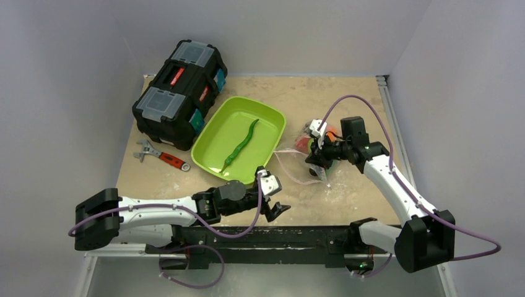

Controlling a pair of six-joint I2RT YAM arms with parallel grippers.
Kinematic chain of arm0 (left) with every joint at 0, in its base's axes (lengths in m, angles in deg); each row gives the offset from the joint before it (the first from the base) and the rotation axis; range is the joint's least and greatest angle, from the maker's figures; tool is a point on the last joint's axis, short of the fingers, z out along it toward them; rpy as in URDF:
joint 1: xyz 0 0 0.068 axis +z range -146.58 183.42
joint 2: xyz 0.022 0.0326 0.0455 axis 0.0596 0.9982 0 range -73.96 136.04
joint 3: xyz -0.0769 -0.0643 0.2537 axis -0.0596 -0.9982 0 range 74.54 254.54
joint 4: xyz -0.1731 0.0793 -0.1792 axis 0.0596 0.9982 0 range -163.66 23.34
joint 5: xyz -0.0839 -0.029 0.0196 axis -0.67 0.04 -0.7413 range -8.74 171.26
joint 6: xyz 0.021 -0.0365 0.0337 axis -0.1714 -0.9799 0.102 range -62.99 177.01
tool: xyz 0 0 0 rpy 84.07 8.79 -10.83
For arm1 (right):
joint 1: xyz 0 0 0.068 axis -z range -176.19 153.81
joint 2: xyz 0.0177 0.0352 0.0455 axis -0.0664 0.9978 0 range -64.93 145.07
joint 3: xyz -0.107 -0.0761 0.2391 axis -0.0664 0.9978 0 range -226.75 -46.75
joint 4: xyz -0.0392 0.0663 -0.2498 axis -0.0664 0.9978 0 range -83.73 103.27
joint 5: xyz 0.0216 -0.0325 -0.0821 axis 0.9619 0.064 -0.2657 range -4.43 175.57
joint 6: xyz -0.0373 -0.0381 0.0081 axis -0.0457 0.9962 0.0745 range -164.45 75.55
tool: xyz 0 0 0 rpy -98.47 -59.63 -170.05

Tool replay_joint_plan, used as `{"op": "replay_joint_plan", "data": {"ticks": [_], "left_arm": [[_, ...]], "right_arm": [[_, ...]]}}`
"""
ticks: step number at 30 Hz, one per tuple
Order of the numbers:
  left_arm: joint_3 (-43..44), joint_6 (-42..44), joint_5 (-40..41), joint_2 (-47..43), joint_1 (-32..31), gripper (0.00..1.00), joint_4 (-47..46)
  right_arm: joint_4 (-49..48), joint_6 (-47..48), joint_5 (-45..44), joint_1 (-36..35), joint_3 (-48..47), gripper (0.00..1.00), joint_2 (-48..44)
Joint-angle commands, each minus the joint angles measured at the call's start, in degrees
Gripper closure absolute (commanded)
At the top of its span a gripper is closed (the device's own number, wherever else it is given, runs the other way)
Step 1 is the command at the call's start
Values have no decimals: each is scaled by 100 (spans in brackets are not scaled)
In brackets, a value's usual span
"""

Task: Open the zip-top bag and remove the fake food
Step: Pick up the fake fruit from the zipper food storage bag.

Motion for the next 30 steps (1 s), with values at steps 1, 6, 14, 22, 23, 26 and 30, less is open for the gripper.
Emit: {"op": "replay_joint_plan", "data": {"ticks": [1,6,14,22,23,26,30], "left_arm": [[314,171,89,27,-76,9,-125],[317,170,100,102,-103,9,-161],[243,116,140,212,-121,10,-377],[205,75,122,281,-121,10,-533],[201,70,118,276,-121,10,-545],[184,70,86,267,-121,10,-587],[128,54,39,271,-121,10,-703]], "right_arm": [[-12,63,34,16,-161,100,32],[-11,71,53,16,-162,100,25],[-7,63,60,25,-161,100,25],[-2,65,62,28,-161,100,24],[-2,63,57,29,-161,100,25],[-3,63,57,23,-161,100,27],[-2,63,59,25,-161,100,25]]}}
